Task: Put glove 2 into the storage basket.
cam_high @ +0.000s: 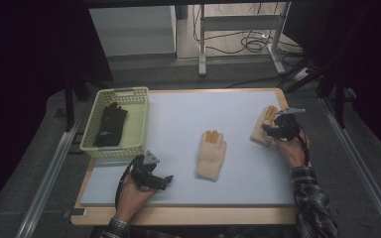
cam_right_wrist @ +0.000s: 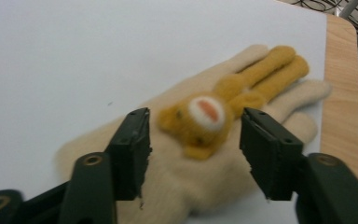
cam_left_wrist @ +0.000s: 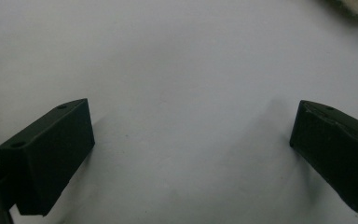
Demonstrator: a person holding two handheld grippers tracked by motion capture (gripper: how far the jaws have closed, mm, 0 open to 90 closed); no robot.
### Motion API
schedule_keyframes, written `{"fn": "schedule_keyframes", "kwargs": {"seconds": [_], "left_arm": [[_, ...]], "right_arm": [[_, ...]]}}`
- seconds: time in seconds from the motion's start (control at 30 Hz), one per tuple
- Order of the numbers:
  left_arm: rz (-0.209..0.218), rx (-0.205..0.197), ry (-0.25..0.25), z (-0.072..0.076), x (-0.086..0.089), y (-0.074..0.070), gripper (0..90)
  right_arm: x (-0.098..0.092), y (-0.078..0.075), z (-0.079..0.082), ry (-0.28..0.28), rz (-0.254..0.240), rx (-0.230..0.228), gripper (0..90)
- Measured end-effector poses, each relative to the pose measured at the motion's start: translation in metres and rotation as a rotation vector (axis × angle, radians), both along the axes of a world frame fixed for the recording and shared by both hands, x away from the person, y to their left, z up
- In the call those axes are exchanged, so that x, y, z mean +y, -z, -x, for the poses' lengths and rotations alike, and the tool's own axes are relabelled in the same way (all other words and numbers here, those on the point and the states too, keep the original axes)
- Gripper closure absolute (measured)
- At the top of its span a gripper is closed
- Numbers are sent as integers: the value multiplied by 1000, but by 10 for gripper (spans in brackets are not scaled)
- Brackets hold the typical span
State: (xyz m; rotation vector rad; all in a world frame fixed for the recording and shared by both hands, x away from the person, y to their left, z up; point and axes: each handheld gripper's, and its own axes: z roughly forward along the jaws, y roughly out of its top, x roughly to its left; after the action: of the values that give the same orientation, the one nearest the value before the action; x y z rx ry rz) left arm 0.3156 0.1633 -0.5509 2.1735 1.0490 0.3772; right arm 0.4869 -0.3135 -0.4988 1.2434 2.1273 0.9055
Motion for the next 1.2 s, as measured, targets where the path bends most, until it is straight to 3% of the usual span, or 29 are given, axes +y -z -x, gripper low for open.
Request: {"fn": "schedule_keyframes", "kwargs": {"seconds": [0.1, 0.3, 0.33, 0.47, 0.9, 1.2], "left_arm": [[1, 0, 0, 0, 0, 0, 1], [1, 0, 0, 0, 0, 0, 1], [2, -1, -1, 0, 0, 0, 1], [2, -2, -2, 0, 0, 0, 1], [1, 0, -1, 0, 0, 0, 1], [3, -2, -4, 0, 0, 0, 1]], "right_arm": [[1, 2, -8, -8, -2, 6, 354], [6, 18, -21, -23, 65, 27, 384], [3, 20, -20, -39, 26, 22, 507], [2, 20, -18, -11, -10, 32, 579], [10, -11, 11, -44, -70, 15, 600], [27, -32, 40, -124, -111, 0, 600]]}}
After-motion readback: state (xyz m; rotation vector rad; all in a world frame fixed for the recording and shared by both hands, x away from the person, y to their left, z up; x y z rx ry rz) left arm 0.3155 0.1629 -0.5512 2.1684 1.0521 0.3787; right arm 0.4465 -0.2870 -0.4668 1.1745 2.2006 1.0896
